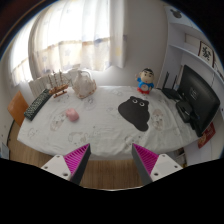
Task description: Arrange mouse
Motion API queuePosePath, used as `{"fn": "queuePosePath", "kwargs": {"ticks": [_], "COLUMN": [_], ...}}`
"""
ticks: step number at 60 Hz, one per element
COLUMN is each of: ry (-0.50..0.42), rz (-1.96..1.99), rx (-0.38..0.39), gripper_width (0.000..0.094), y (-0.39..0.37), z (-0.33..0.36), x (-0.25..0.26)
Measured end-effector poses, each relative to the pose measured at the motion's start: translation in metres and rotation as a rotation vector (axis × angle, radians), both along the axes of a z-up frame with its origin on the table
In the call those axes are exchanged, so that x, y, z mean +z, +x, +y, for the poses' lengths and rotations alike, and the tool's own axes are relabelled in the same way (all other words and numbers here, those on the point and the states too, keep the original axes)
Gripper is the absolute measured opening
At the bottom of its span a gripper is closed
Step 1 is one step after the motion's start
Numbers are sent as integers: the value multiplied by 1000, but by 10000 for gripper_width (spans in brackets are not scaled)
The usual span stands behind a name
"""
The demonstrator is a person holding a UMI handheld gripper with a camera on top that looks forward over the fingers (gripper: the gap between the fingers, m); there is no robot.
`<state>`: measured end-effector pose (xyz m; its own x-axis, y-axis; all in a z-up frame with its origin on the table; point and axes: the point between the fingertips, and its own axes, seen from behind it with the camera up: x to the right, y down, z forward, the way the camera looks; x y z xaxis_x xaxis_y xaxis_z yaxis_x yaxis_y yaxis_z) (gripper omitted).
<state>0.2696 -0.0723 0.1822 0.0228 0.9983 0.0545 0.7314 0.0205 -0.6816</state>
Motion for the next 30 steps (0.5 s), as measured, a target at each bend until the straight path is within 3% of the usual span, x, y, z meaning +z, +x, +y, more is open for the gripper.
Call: {"fn": "queuePosePath", "kwargs": {"ticks": [20,30], "ry": [-41,-63], "rz": [-41,-18], "rx": [195,226], "gripper_width": [856,856], "y": [-19,-37], "z": [-119,-164], "x": [-32,-41]}}
